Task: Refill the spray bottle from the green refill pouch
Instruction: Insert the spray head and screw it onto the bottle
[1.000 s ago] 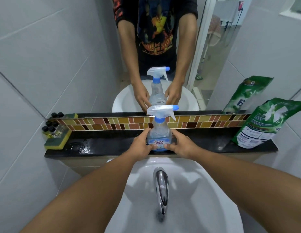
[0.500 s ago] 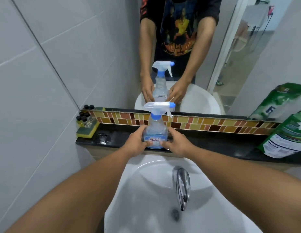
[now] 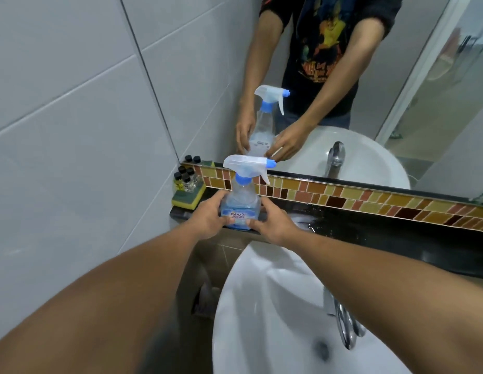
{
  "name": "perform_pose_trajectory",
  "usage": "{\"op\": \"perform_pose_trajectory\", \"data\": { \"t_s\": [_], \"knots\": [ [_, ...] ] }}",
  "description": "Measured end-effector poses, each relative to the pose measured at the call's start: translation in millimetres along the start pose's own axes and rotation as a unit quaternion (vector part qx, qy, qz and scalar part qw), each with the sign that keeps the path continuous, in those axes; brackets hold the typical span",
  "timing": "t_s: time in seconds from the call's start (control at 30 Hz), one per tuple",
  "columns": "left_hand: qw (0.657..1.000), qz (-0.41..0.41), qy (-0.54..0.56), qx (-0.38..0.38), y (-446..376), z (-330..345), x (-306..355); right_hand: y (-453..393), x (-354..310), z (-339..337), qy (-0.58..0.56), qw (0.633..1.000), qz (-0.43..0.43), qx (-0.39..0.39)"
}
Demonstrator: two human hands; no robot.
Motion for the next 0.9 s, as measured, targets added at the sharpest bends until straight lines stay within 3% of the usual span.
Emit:
{"op": "perform_pose_trajectory", "data": {
  "t_s": [0.4,0.9],
  "knots": [
    [0.999,-0.023,-0.041,0.014,-26.7,-43.7,-62.4,-31.8,-36.4,48.3,-0.018,1.000,0.009,0.009],
    [0.995,-0.047,-0.068,0.051,-38.5,-70.3,-82.6,-55.0,-55.2,69.5,-0.024,0.999,0.019,0.015]
  ]
}}
Point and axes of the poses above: each hand's wrist, its own y-axis away from the middle knuckle, its own z-axis out of the palm, x = y × z, the point moved 9 cm from there along -y, towards the middle knuckle, and after that the axes turned 12 degrees about z, right-handed, at the moved point
